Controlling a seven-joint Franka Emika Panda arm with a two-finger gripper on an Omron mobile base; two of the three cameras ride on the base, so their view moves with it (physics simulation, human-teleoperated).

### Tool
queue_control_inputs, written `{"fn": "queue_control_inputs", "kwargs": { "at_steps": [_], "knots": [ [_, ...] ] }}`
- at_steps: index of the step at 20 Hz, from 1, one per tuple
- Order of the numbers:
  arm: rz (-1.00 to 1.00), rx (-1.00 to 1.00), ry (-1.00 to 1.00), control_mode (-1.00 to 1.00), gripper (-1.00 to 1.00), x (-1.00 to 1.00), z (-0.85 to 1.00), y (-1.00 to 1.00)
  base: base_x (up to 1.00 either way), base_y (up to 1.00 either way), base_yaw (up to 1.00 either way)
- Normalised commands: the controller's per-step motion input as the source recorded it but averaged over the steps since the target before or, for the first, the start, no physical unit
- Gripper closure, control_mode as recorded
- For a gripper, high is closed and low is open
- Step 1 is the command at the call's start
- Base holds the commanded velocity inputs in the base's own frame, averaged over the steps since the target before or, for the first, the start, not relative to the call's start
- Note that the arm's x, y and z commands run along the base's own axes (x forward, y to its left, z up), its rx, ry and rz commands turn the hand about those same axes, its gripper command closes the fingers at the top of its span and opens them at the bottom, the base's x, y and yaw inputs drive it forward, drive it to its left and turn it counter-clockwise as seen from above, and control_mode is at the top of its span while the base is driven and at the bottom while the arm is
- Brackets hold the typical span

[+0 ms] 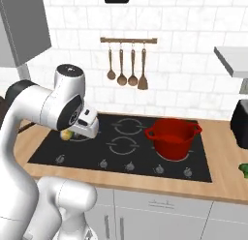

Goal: Put the broccoli and cucumber in the pot. Retrieve the spatula and lightly stir the vegetables in the pot.

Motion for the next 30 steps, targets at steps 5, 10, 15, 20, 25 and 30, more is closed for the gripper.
{"fn": "queue_control_inputs", "kwargs": {
  "at_steps": [5,10,15,20,25,30],
  "knots": [
    [0.00,0.00,0.00,1.00,1.00,0.00,0.00,0.00,0.00,-1.00,-0.04],
    [0.00,0.00,0.00,1.00,1.00,0.00,0.00,0.00,0.04,-1.00,-0.04],
    [0.00,0.00,0.00,1.00,1.00,0.00,0.00,0.00,0.03,-0.41,-0.04],
    [0.00,-0.01,0.04,-1.00,1.00,0.36,-0.27,0.43,0.00,0.00,0.00],
    [0.05,-0.03,0.23,-1.00,1.00,0.63,-0.32,0.37,0.00,0.00,0.00],
    [0.06,0.00,0.10,-1.00,1.00,0.64,-0.25,0.02,0.00,0.00,0.00]
  ]
}}
